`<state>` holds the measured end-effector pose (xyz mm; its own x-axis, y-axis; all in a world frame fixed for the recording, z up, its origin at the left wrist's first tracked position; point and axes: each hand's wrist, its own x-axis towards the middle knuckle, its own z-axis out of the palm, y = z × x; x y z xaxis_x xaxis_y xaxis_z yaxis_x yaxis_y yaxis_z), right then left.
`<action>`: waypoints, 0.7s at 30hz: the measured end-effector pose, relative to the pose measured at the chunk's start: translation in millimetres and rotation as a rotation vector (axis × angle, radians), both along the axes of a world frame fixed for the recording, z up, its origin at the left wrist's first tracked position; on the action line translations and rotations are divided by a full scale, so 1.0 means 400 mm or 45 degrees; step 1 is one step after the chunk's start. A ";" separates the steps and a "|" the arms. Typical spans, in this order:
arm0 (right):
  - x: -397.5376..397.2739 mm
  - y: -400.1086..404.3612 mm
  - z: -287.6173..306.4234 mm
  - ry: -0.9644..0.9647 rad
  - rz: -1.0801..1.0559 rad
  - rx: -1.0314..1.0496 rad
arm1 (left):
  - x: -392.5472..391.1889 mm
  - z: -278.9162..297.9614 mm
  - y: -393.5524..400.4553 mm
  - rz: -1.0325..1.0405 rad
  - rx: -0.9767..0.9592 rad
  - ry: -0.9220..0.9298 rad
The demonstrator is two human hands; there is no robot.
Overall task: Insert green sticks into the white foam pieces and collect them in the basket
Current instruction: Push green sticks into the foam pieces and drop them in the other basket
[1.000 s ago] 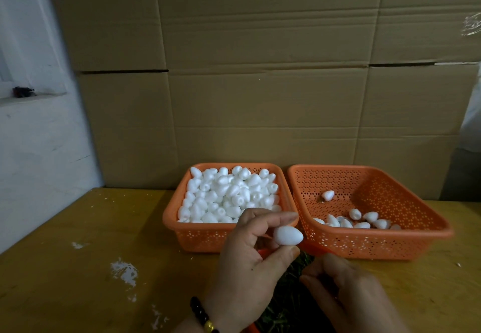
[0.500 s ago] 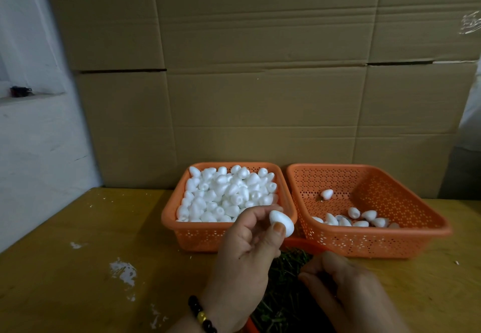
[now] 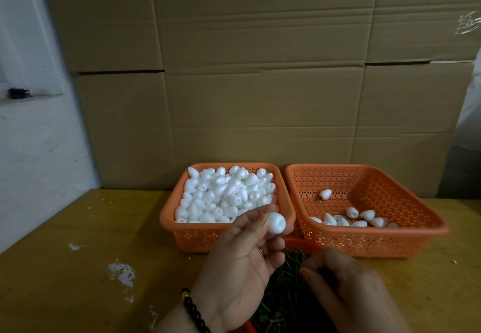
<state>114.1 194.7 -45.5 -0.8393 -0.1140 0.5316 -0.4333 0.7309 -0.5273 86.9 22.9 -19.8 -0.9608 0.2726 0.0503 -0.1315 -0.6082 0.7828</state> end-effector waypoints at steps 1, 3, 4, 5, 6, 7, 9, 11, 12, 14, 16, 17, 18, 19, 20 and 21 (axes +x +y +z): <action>0.001 -0.001 0.002 -0.001 0.000 -0.018 | -0.001 -0.001 -0.002 -0.027 0.032 -0.027; 0.002 0.000 0.002 0.005 0.005 -0.061 | -0.003 -0.004 -0.004 -0.060 0.075 -0.078; 0.002 0.000 0.001 0.003 0.007 -0.093 | -0.005 -0.007 -0.004 -0.068 0.086 -0.101; 0.003 0.000 0.001 -0.001 0.003 -0.128 | -0.006 -0.008 -0.005 -0.076 0.091 -0.118; 0.003 0.001 0.000 0.005 0.005 -0.161 | -0.007 -0.008 -0.005 -0.084 0.090 -0.129; 0.002 0.001 0.000 0.005 0.012 -0.195 | -0.008 -0.008 -0.005 -0.089 0.085 -0.136; 0.003 0.000 0.003 0.003 0.043 -0.286 | -0.009 -0.008 -0.005 -0.094 0.067 -0.146; 0.004 -0.003 0.005 0.006 0.093 -0.414 | -0.010 -0.010 -0.005 -0.093 0.048 -0.157; 0.005 -0.006 0.005 0.004 0.116 -0.511 | -0.010 -0.010 -0.005 -0.089 0.037 -0.165; 0.007 -0.013 0.006 0.003 0.158 -0.734 | -0.010 -0.013 -0.004 -0.069 0.001 -0.185; 0.005 -0.015 0.005 0.012 0.193 -0.901 | -0.009 -0.014 -0.002 -0.034 -0.048 -0.202; 0.003 -0.017 0.007 0.004 0.213 -0.971 | -0.008 -0.015 -0.001 -0.019 -0.069 -0.206; 0.002 -0.017 0.009 -0.001 0.232 -1.025 | -0.007 -0.014 0.001 -0.011 -0.087 -0.206; 0.000 -0.017 0.011 -0.005 0.244 -1.068 | -0.006 -0.014 0.002 -0.007 -0.103 -0.203; -0.004 -0.017 0.011 -0.010 0.248 -1.097 | -0.005 -0.013 0.003 -0.004 -0.118 -0.200; -0.006 -0.018 0.013 -0.017 0.251 -1.126 | -0.004 -0.012 0.005 -0.002 -0.132 -0.199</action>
<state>111.8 187.6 -40.5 -0.8546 0.1893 0.4836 -0.4974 -0.0304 -0.8670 85.3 24.9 -24.4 -0.9542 0.2703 -0.1280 -0.2575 -0.5250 0.8112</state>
